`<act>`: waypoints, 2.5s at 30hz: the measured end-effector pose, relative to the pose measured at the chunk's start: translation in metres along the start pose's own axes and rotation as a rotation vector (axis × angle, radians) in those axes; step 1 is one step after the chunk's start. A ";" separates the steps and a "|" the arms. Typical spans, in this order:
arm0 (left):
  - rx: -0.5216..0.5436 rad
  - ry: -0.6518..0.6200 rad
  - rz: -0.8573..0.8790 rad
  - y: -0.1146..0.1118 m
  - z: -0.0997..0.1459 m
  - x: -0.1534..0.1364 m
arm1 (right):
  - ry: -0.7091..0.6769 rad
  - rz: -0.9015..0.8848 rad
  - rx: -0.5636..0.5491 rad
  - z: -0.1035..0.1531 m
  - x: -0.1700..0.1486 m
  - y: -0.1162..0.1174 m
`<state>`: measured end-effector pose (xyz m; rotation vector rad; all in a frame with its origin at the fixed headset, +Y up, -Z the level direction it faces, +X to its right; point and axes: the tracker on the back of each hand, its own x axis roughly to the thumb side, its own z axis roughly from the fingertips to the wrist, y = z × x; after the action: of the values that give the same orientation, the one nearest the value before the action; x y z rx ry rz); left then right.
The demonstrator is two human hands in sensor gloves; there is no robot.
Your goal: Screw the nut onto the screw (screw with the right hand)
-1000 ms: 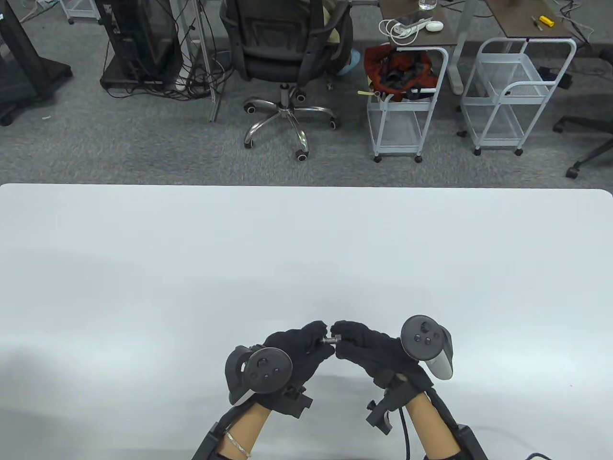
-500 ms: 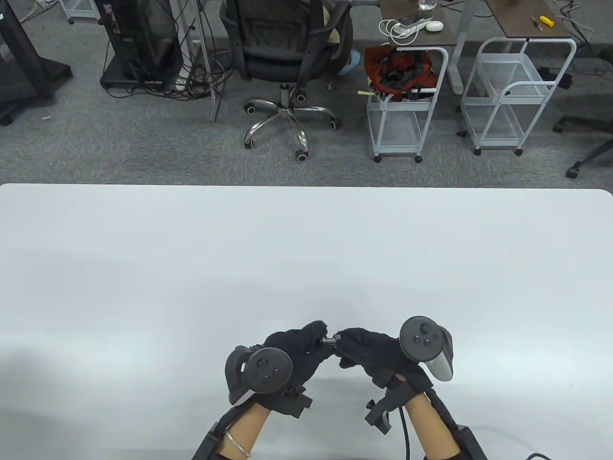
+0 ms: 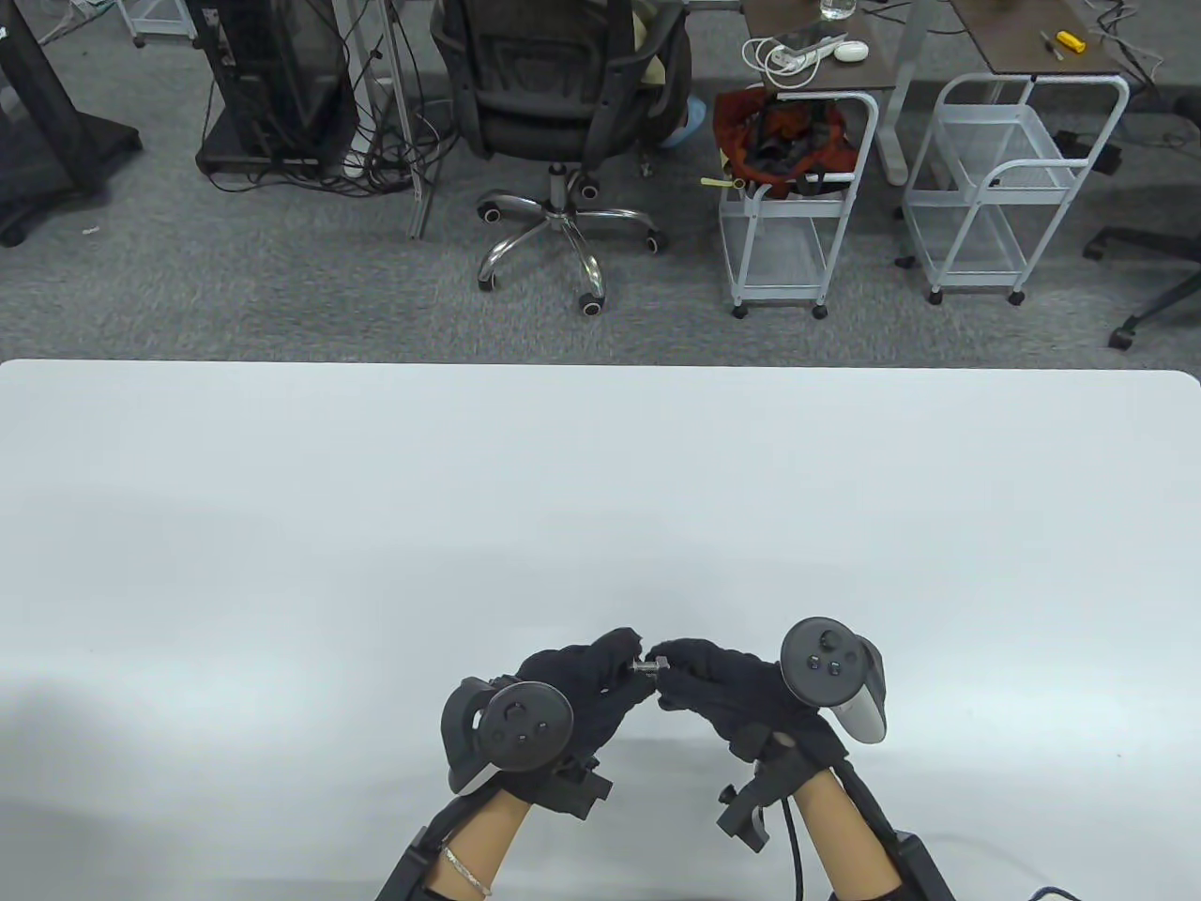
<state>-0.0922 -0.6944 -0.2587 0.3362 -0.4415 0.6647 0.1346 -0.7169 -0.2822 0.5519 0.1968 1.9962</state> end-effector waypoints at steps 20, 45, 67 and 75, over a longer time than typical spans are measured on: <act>-0.005 0.023 0.024 -0.001 -0.002 -0.006 | -0.050 -0.024 0.035 -0.005 0.002 0.003; -0.006 0.004 0.006 -0.002 -0.003 -0.004 | -0.047 -0.049 0.069 -0.010 0.004 0.001; -0.025 -0.035 -0.008 -0.008 -0.003 0.003 | 0.010 0.092 -0.056 -0.008 0.005 -0.005; -0.013 -0.016 -0.010 -0.005 -0.005 -0.003 | 0.007 0.057 -0.034 -0.010 0.003 -0.004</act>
<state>-0.0894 -0.6977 -0.2649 0.3309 -0.4587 0.6495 0.1320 -0.7110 -0.2915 0.5341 0.1529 2.0530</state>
